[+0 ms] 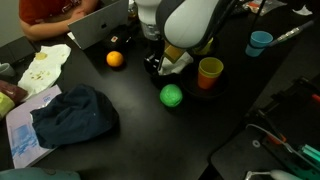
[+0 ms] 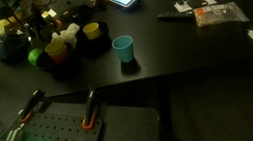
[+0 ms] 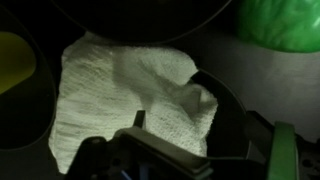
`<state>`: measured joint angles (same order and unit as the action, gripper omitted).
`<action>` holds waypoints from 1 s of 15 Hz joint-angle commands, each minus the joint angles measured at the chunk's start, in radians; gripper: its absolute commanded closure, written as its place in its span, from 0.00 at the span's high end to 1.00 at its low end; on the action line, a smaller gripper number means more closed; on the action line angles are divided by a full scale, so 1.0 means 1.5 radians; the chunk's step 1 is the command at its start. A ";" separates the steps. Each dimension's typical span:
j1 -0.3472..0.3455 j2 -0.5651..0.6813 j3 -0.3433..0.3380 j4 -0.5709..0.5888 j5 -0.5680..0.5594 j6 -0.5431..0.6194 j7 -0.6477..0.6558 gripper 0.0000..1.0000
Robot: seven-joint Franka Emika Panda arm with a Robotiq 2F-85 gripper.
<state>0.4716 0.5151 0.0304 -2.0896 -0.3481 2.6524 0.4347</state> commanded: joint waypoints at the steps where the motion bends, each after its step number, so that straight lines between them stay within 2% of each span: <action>1: 0.061 0.032 -0.076 0.026 -0.095 0.052 0.056 1.00; 3: 0.082 0.040 -0.110 0.031 -0.134 0.067 0.081 1.00; 5: 0.090 0.042 -0.125 0.033 -0.137 0.072 0.091 1.00; 8: 0.061 0.029 -0.090 0.035 -0.078 0.051 0.055 1.00; 11: 0.048 0.024 -0.076 0.043 -0.040 0.039 0.042 1.00; 15: 0.045 0.026 -0.087 0.065 -0.027 0.039 0.047 1.00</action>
<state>0.5541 0.5618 -0.1026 -2.0235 -0.4121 2.7336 0.5233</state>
